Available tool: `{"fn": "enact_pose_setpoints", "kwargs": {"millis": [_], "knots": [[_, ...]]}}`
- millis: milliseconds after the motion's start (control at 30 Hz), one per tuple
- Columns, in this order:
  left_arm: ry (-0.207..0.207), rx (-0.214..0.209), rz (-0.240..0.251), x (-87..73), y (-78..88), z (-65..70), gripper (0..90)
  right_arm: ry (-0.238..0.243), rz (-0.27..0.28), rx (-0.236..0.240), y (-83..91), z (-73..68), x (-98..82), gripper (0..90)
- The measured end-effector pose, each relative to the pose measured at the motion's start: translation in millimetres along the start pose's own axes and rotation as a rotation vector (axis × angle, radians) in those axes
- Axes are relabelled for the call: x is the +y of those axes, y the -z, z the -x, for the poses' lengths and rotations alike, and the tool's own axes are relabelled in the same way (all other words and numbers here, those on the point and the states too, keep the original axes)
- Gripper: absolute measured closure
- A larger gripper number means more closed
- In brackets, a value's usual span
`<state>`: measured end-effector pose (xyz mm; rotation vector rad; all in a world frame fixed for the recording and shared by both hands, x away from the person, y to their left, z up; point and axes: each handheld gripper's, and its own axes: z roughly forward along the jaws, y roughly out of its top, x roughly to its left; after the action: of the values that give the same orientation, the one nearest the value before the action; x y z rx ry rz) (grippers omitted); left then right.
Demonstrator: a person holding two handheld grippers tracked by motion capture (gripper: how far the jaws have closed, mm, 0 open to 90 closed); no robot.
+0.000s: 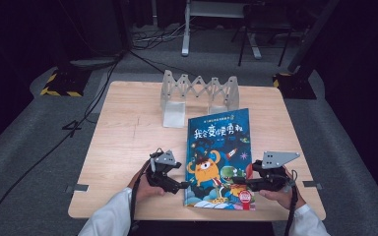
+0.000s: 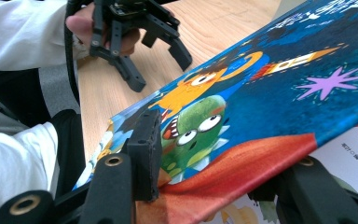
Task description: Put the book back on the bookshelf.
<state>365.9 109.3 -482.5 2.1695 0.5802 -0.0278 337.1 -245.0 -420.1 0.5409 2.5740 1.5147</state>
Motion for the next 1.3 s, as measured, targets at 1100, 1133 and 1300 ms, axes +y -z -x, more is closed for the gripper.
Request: {"fn": "enact_pose_setpoints", "kwargs": {"millis": [1100,1133,1300], "knots": [[-0.022,0.013,0.200,22.2,7.3,-6.2,29.8,0.181,0.071,-0.027,9.5,-13.9,-7.6,58.4],[-0.025,0.012,0.218,22.2,9.6,-5.5,32.1,0.185,0.068,-0.026,9.9,-12.7,-8.6,58.9],[-0.059,0.024,0.291,26.4,20.7,-1.4,39.7,0.188,0.053,-0.041,11.9,-10.7,-11.7,62.7]]}}
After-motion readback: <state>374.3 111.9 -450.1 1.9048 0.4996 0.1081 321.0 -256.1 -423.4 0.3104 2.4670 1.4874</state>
